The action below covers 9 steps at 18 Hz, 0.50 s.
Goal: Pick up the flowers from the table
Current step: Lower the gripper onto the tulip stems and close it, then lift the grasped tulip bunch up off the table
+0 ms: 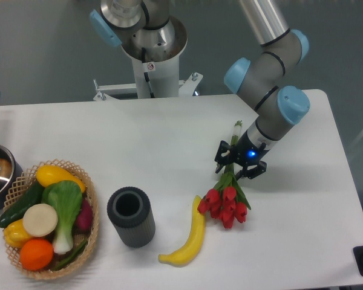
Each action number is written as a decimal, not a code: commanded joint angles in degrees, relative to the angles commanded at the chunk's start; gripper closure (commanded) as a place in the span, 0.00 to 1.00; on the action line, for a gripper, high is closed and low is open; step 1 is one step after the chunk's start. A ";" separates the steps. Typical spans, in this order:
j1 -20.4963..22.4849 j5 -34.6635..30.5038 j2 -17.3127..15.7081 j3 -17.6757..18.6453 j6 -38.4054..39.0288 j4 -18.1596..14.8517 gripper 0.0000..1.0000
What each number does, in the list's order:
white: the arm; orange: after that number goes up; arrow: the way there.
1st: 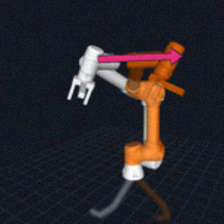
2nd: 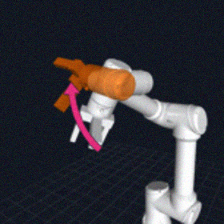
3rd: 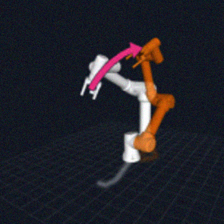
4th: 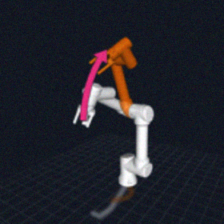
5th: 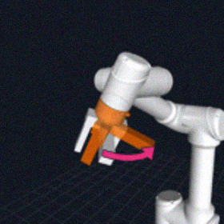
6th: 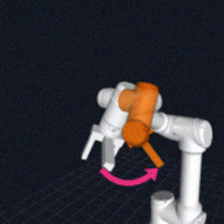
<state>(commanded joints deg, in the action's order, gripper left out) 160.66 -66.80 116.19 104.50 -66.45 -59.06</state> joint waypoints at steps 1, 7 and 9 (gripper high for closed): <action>0.00 0.17 -0.17 0.00 0.09 -0.09 0.48; 0.00 0.26 -0.70 -0.09 0.35 -1.48 0.69; 0.00 0.26 -0.97 -0.09 0.44 -2.19 0.72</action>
<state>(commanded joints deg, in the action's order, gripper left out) 160.66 -66.53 115.23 104.41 -66.01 -61.26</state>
